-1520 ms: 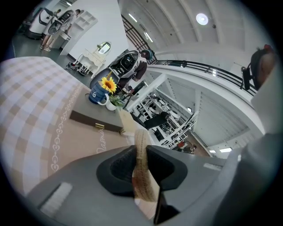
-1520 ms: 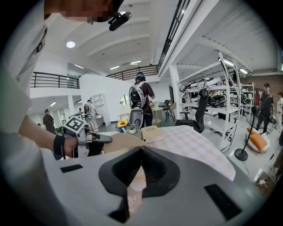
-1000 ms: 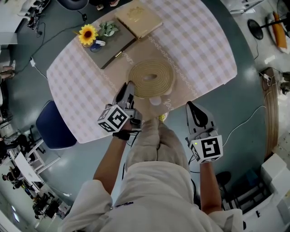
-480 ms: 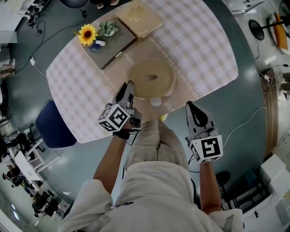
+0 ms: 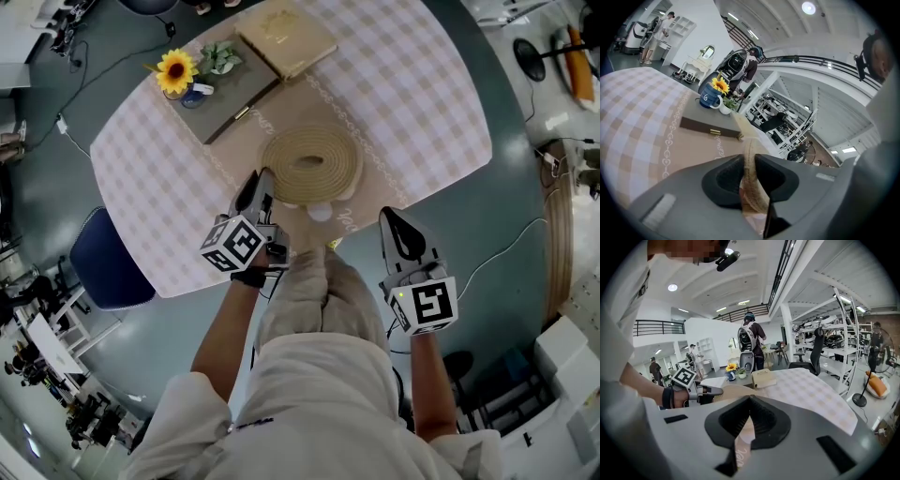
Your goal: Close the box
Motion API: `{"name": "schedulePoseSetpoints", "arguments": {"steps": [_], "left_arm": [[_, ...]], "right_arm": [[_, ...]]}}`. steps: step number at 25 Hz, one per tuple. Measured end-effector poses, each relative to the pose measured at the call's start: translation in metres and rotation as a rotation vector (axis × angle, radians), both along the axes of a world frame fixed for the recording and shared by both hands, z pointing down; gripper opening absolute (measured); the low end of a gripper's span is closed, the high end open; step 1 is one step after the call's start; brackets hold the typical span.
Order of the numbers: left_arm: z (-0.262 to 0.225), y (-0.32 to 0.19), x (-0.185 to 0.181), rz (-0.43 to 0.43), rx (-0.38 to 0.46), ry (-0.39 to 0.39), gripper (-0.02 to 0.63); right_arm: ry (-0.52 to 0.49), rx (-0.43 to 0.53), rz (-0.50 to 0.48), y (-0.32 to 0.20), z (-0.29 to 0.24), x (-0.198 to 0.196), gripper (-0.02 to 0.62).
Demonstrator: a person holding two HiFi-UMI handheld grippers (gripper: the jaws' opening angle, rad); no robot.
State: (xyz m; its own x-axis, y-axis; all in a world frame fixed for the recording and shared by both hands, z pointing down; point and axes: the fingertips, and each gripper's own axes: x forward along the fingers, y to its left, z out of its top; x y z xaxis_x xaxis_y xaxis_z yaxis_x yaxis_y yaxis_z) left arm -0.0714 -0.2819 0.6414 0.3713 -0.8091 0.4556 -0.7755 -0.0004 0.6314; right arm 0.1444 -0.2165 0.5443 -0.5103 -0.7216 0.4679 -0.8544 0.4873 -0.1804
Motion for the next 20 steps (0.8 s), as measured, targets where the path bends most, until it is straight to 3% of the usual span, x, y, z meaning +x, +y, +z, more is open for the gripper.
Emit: {"name": "schedulePoseSetpoints", "arguments": {"steps": [13,20], "left_arm": [[0.013,-0.001,-0.003,0.004,-0.024,-0.027,0.084],[0.022,-0.003,-0.004,0.021,-0.029,-0.086,0.092]], "right_arm": [[-0.001,-0.010,-0.006,-0.010,0.004,-0.008,0.003],[-0.001,-0.014,-0.012,-0.011,0.006,-0.012,0.003]]}}
